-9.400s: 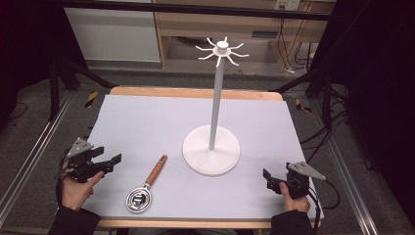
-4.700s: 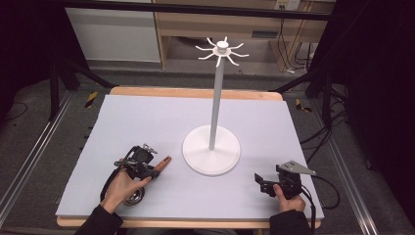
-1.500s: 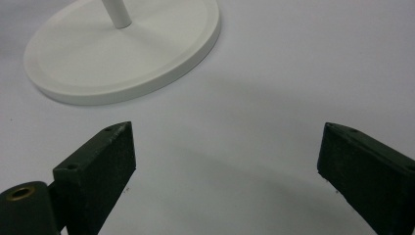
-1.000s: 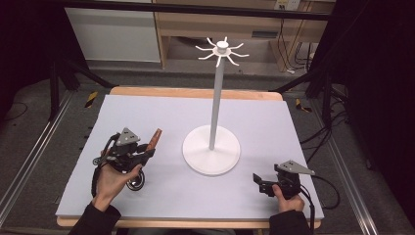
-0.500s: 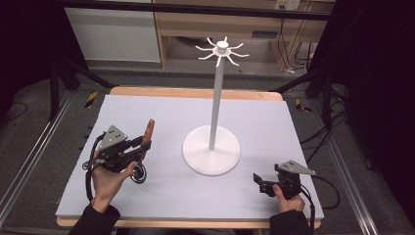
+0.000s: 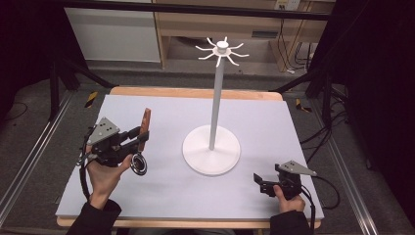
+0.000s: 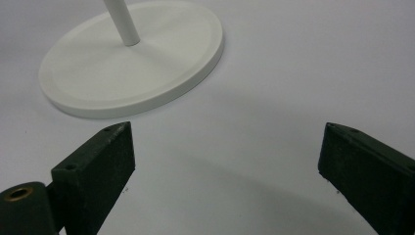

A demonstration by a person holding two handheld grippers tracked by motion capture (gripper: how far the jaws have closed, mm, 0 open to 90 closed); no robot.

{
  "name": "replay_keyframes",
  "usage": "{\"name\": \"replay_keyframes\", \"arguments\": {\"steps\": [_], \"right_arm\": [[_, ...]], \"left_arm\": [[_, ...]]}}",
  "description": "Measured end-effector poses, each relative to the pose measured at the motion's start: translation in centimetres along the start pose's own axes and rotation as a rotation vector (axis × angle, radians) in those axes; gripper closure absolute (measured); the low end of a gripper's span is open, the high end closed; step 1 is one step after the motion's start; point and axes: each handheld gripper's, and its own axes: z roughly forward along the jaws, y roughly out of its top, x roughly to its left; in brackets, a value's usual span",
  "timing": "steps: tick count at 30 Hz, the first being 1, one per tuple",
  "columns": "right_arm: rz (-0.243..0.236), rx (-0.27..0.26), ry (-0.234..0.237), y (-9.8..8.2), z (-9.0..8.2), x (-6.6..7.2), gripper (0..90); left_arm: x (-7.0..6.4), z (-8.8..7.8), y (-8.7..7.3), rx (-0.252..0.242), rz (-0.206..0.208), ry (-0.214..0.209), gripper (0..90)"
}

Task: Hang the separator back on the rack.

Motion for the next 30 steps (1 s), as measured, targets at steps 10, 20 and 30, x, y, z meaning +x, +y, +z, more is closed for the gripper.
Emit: {"name": "replay_keyframes", "arguments": {"steps": [10, 20, 30], "right_arm": [[0.0, -0.002, 0.0, 0.0, 0.0, -0.1, 7.2], [-0.003, 0.002, -0.006, 0.0, 0.0, -0.1, 7.2], [-0.001, 0.004, -0.006, 0.1, 0.1, -0.1, 7.2]], "left_arm": [[-0.8, -0.5, 2.7, -0.084, 0.002, -0.021, 67.4], [-1.6, -0.1, 4.6, -0.121, 0.007, -0.048, 67.4], [-2.4, 0.2, 6.8, -0.151, 0.023, -0.062, 67.3]]}}
